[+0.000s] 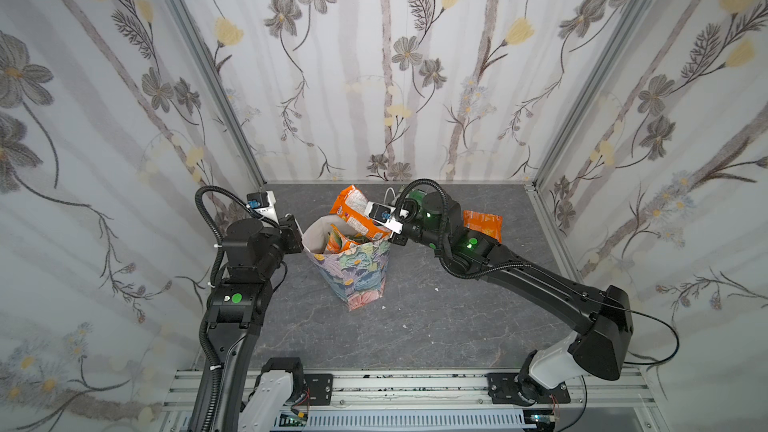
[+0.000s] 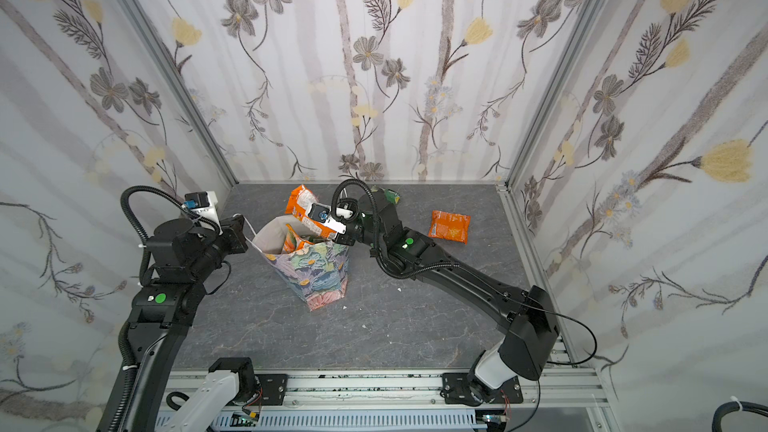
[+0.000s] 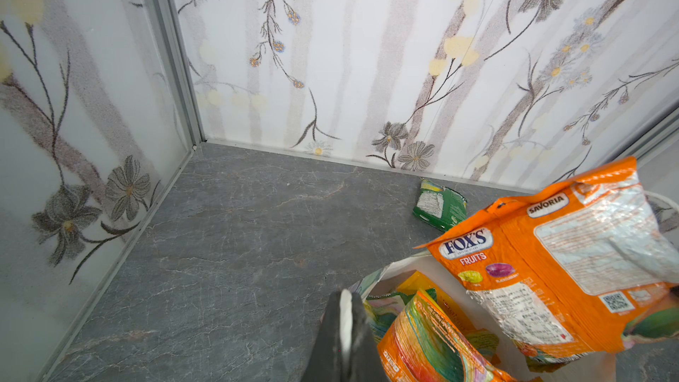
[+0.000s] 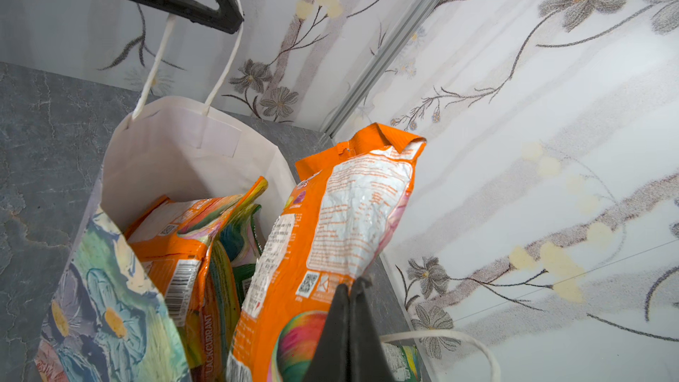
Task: Place the snacks into the paper bag
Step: 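Lower the orange candy bag into the paper bag with the right gripper, then push the candy bag down inside the paper bag with the right gripper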
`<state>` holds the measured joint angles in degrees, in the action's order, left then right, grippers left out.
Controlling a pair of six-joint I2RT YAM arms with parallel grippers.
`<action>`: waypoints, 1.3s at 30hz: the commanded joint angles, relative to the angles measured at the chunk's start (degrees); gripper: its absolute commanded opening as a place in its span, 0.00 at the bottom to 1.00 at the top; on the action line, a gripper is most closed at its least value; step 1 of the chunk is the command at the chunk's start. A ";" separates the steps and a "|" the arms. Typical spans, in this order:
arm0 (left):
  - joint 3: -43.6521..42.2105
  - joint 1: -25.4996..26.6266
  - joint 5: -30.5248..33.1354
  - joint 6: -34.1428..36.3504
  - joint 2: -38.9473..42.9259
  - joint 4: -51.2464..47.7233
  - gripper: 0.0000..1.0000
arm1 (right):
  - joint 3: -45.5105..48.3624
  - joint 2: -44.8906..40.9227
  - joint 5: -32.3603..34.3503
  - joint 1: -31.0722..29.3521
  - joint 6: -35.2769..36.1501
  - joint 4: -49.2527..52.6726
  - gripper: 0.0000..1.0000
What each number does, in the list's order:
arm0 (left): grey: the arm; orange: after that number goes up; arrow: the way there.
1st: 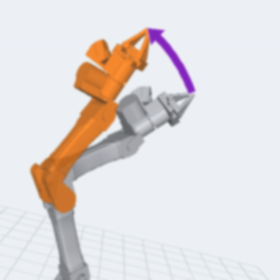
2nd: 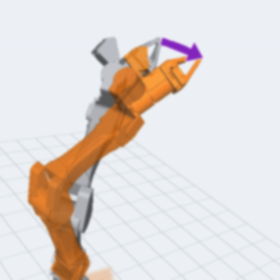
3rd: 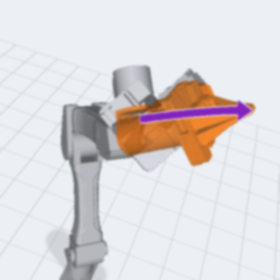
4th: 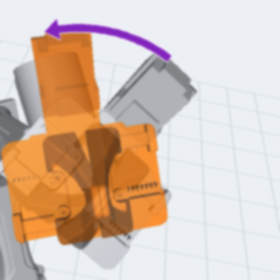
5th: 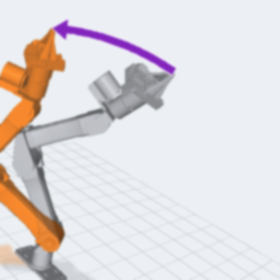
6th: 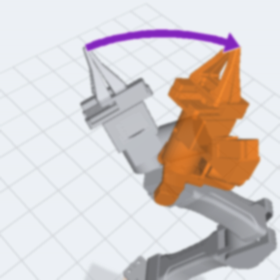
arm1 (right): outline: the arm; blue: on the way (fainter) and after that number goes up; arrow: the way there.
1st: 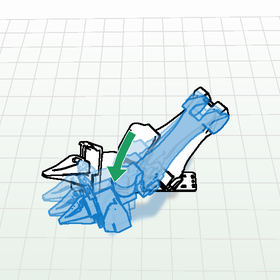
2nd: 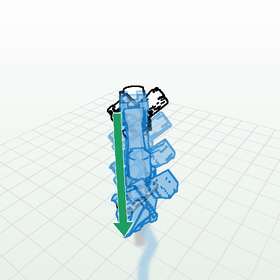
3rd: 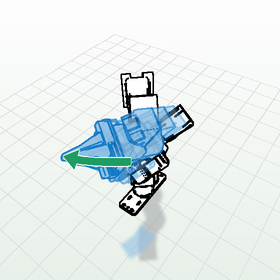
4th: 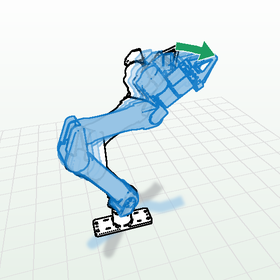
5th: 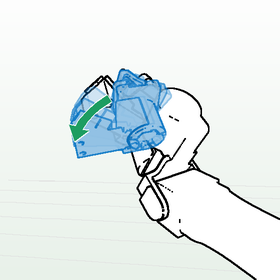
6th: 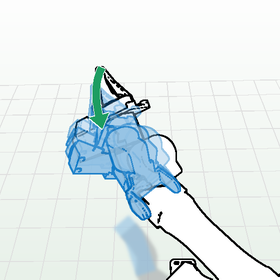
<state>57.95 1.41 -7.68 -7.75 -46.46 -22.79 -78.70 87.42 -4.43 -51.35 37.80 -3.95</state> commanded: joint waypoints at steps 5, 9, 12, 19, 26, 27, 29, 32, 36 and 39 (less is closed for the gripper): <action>0.60 -0.08 -0.04 0.11 -0.39 3.12 0.00 | -0.42 0.78 1.66 -0.25 3.85 -5.97 0.24; 0.76 -0.05 0.03 0.17 -0.31 2.92 0.00 | -3.69 2.89 2.05 -0.50 3.48 -3.43 0.57; 0.98 -0.08 0.12 0.27 -0.19 2.75 0.00 | -5.72 3.30 2.33 -0.60 0.99 -3.12 0.69; 1.16 -0.01 0.42 0.50 -0.52 2.61 0.00 | -25.66 11.02 2.31 -0.18 -10.78 16.47 0.74; 0.82 -0.12 0.69 0.96 -0.45 2.44 0.00 | -61.17 28.95 -5.21 0.55 -18.11 48.69 0.82; 0.71 -0.04 0.65 0.96 -0.40 2.56 0.00 | -61.58 29.45 -4.33 0.63 -18.41 48.96 0.82; 0.57 -0.07 0.48 0.85 -0.35 2.65 0.00 | -61.58 29.82 -1.21 0.72 -18.88 48.66 0.83; 0.47 -0.07 -0.01 0.88 -0.46 2.75 0.00 | -61.58 30.26 -0.67 0.88 -19.05 49.20 0.83; 0.65 -0.09 0.12 1.07 -0.50 2.70 0.00 | -61.58 30.92 -1.55 0.99 -19.08 50.69 0.78; 0.98 -0.07 -0.05 1.06 -0.60 2.83 0.00 | -61.58 32.04 -0.93 1.23 -19.04 51.37 0.72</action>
<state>58.35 1.41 -7.79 -7.49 -47.03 -22.76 -139.92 118.61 -5.63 -50.24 19.55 45.87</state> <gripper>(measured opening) 0.050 0.732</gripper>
